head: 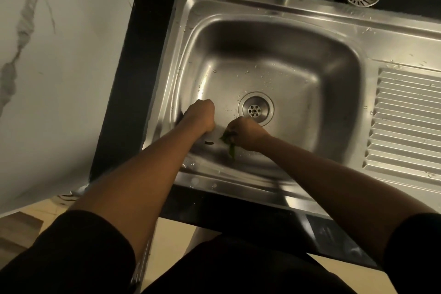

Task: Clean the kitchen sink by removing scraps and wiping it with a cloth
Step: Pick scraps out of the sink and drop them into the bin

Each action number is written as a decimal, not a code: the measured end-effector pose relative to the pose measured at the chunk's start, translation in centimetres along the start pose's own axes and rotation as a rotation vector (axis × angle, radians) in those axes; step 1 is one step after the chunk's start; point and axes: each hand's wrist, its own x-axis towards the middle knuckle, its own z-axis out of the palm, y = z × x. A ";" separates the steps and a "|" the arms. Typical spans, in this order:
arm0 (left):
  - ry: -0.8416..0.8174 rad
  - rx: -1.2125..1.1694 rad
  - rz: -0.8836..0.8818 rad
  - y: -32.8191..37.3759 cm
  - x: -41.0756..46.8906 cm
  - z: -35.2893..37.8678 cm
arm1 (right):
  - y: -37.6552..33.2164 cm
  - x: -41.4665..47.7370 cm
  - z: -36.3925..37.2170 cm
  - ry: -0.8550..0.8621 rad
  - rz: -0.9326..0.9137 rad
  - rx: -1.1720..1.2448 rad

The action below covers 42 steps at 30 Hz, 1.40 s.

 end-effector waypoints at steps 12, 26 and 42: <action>-0.108 0.220 0.086 -0.1 -0.2 2.9 | -0.2 0.3 2.3 0.095 0.145 -0.086; -0.189 0.366 0.207 0.2 -0.3 3.4 | 5.4 -2.4 -3.2 0.332 0.403 0.324; 0.121 -0.518 0.077 0.9 -8.5 -1.4 | 2.8 -8.2 -6.9 0.362 0.194 0.822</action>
